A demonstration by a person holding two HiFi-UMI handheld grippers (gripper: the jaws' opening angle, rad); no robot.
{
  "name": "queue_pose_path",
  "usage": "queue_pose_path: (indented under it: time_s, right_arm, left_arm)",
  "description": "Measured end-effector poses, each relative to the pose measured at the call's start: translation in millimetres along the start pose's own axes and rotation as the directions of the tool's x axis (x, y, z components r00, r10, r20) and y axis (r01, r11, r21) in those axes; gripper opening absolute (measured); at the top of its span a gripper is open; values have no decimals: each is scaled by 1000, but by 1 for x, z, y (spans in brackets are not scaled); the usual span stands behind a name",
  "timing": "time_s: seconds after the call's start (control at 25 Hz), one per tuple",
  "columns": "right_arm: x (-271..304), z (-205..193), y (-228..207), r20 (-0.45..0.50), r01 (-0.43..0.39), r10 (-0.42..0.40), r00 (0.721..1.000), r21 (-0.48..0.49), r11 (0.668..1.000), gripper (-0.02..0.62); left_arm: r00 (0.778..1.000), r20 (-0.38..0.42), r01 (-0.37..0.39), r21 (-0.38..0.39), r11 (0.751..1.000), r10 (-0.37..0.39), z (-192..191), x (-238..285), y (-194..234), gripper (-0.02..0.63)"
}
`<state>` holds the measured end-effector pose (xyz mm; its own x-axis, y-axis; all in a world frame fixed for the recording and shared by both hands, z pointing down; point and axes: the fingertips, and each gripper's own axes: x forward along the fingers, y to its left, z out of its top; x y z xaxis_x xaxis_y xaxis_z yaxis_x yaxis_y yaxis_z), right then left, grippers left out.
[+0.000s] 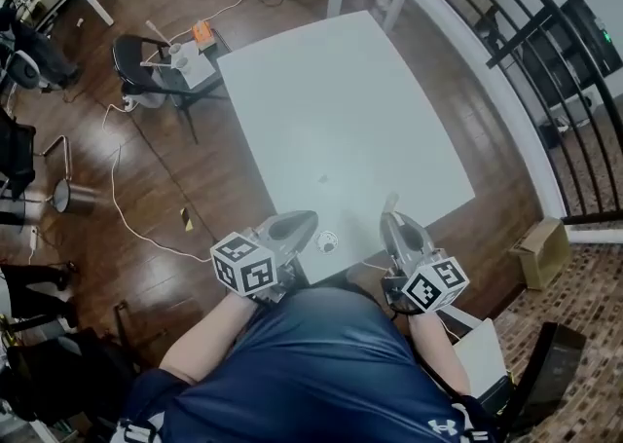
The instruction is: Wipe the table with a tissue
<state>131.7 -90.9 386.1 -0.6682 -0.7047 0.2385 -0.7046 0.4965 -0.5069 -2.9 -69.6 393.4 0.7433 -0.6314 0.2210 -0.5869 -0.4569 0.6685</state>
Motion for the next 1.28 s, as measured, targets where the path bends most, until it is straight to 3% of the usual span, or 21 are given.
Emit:
queue_pose_path:
  time_s: [0.32,0.6,1.28]
  right_arm:
    - [-13,44,25,96,-29,34,995,-57,998,17]
    - [-20,53,33,123,-26,35,992,-73,997,17]
    - [-14,56,40,116,-47,56,992,-79,996,17]
  left_arm:
    - [998,36,40,73,997,-43,28,4,-23,6]
    - [996,43,77,114,990,-83,36,4,-38,6]
    - [994,61,87,106,991,-94,46,3,-38,6]
